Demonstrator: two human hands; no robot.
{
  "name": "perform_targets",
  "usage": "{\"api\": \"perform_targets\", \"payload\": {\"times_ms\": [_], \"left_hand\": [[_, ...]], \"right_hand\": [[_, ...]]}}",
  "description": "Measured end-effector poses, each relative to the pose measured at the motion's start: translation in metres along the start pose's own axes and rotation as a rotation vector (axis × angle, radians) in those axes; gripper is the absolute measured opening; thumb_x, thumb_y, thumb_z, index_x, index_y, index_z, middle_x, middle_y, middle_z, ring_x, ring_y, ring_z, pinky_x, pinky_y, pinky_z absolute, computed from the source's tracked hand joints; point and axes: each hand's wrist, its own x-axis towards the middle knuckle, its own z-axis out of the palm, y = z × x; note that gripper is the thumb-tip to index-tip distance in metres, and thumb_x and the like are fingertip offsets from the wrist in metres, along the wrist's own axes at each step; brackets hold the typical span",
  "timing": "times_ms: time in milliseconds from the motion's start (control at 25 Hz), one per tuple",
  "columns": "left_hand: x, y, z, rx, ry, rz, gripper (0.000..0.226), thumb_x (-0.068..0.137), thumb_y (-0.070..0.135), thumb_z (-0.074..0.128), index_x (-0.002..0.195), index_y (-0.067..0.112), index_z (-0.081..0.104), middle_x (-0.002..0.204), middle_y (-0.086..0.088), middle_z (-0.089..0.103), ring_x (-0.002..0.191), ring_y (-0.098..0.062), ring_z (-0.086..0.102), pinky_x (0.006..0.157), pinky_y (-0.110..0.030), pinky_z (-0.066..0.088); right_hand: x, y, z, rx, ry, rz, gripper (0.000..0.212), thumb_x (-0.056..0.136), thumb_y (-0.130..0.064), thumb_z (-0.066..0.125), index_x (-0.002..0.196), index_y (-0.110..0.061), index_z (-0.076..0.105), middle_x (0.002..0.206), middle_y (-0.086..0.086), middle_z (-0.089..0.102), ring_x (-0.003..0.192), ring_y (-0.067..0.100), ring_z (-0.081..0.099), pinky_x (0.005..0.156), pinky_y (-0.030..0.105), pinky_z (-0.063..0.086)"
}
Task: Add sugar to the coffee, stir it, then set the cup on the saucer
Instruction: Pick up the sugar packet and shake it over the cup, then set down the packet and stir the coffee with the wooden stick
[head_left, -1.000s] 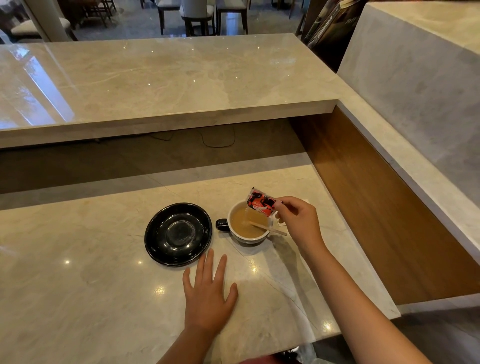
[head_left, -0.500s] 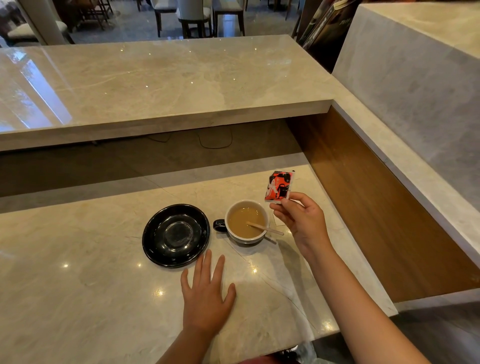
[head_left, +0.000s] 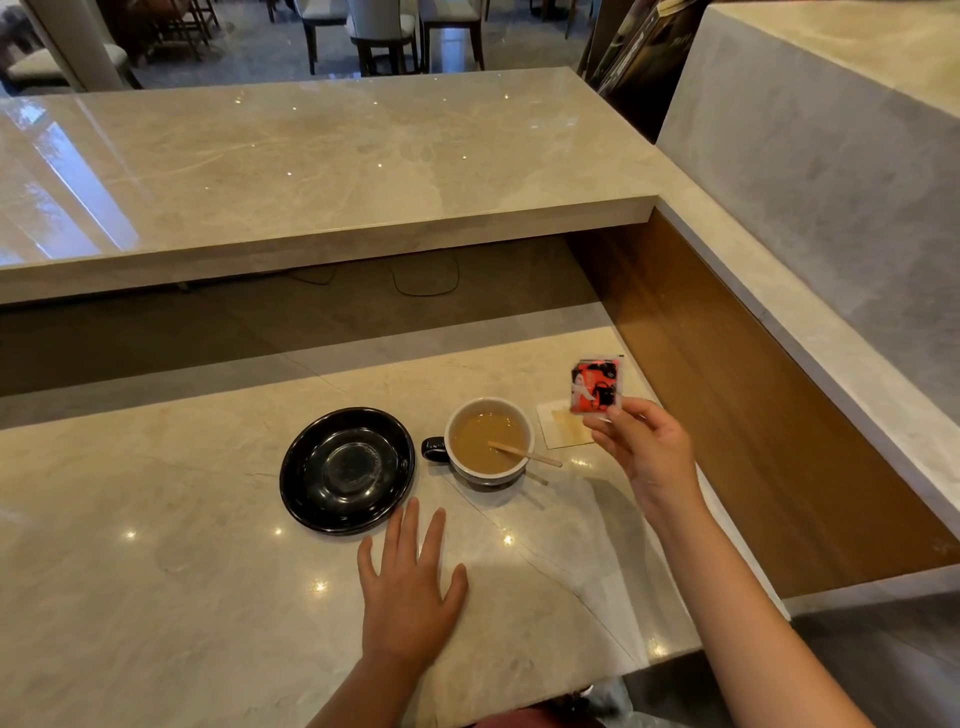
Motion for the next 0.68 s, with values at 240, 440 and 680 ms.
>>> {"api": "perform_targets", "payload": {"times_ms": [240,440,680], "left_hand": [[0.001,-0.001,0.002,0.02,0.006,0.002,0.064,0.084,0.056,0.035,0.139,0.025,0.036,0.149,-0.009,0.029,0.136,-0.025,0.02,0.105,-0.053,0.007],[0.001,-0.001,0.003,0.021,0.002,0.0,0.064,0.084,0.057,0.033,0.14,0.025,0.035,0.15,-0.01,0.028,0.137,-0.026,0.019,0.105,-0.054,0.008],[0.0,-0.001,0.002,0.036,-0.003,-0.003,0.064,0.084,0.057,0.031,0.14,0.025,0.035,0.15,-0.009,0.027,0.137,-0.025,0.017,0.106,-0.051,0.005]], "right_hand": [[0.007,0.039,-0.068,-0.565,0.276,0.103,0.01,0.084,-0.006,0.062,0.094,-0.005,0.067,0.08,0.007,0.067,0.062,0.014,0.058,0.051,0.023,0.044],[0.004,0.062,-0.086,-0.899,0.341,0.002,0.009,0.086,-0.013,0.062,0.09,-0.007,0.067,0.081,0.009,0.07,0.07,0.022,0.06,0.053,0.025,0.041],[-0.001,0.057,-0.078,-1.234,0.41,-0.115,0.013,0.084,-0.018,0.064,0.096,-0.011,0.064,0.097,0.012,0.068,0.076,0.024,0.058,0.059,0.028,0.041]]}}
